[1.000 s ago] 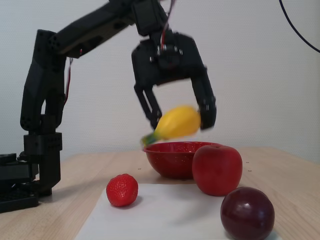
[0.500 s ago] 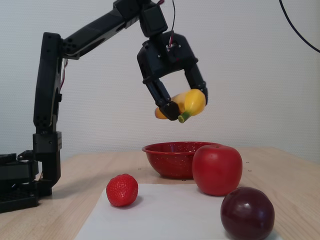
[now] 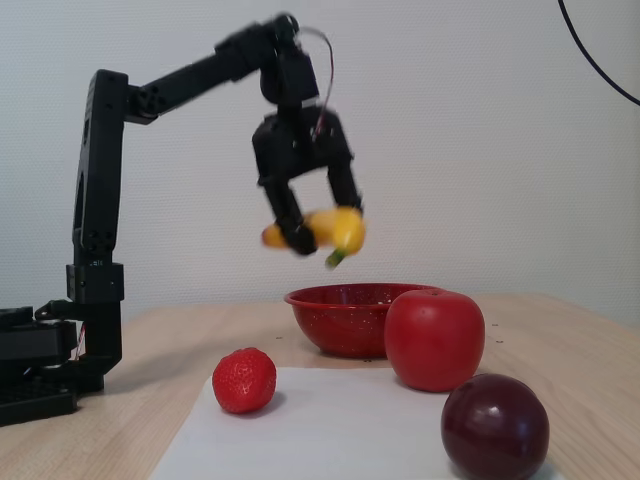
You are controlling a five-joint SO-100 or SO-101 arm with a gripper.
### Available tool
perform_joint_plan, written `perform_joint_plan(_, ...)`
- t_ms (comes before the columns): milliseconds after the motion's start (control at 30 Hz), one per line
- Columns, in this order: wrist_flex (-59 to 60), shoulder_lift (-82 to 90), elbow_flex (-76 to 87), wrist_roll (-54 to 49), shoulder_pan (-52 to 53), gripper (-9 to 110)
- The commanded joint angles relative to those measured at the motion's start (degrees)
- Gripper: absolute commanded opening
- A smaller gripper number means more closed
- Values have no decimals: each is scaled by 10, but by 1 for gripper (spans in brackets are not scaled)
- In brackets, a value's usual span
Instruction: Grasp the banana and put it in the red bowl.
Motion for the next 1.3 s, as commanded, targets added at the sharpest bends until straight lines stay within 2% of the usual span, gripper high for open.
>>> perform_joint_plan(0, -54, 83, -9, -5, 12, 1)
perform_joint_plan(67, -86, 76, 19, -3, 20, 10)
perform_joint_plan(233, -154, 62, 79, 0, 24, 18)
perform_joint_plan(500, -235, 41, 111, 13, -4, 22)
perform_joint_plan(567, -246, 36, 110, 21, -12, 30)
perform_joint_plan(767, -232, 33, 86, 34, -31, 36)
perform_joint_plan(1000, -149, 40, 7, 10, -40, 29)
perform_joint_plan(1267, -75, 64, -57, -9, -50, 8)
